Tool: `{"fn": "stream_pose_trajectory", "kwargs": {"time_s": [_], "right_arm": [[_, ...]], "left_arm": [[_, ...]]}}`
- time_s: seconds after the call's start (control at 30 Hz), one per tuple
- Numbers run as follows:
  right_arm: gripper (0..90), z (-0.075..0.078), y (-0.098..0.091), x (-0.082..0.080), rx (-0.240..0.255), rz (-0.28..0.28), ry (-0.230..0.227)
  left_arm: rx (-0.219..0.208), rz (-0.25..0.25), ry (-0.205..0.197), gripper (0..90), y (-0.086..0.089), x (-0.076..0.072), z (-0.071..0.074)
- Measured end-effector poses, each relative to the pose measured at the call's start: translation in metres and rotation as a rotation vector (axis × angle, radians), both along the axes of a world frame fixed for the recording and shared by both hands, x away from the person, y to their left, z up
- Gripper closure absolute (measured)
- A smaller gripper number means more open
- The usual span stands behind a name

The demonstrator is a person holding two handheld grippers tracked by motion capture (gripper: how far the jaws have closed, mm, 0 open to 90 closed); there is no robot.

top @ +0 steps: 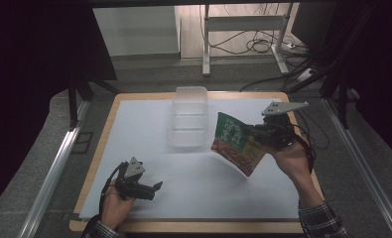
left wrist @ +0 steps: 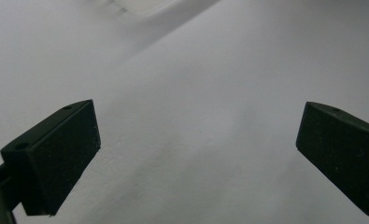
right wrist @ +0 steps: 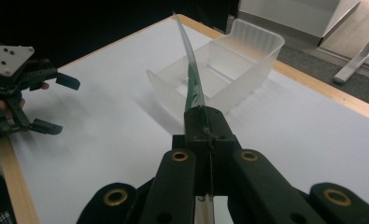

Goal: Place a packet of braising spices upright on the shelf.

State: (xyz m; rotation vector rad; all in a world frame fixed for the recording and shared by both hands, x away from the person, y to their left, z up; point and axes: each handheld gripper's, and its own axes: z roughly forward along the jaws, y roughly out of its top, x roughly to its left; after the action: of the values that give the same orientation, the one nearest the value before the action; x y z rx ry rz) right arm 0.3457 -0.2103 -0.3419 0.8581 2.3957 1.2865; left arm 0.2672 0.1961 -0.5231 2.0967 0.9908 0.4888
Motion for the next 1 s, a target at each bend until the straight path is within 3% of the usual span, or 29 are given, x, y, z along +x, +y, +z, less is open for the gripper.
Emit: {"fn": "stream_pose_trajectory", "kwargs": {"time_s": [0.3, 0.53, 1.0], "right_arm": [[89.0, 0.016, -0.002, 0.009, 0.025, 0.001, -0.016], [89.0, 0.027, -0.001, 0.015, 0.016, -0.010, -0.033], [89.0, 0.042, -0.003, 0.048, 0.019, -0.068, -0.042]], "left_arm": [[-0.014, 0.001, 0.003, 0.0, 0.001, 0.000, 0.001], [-0.015, -0.002, 0.006, 0.0, 0.001, 0.000, 0.001], [-0.010, -0.003, 0.006, 0.0, 0.000, 0.000, 0.001]]}}
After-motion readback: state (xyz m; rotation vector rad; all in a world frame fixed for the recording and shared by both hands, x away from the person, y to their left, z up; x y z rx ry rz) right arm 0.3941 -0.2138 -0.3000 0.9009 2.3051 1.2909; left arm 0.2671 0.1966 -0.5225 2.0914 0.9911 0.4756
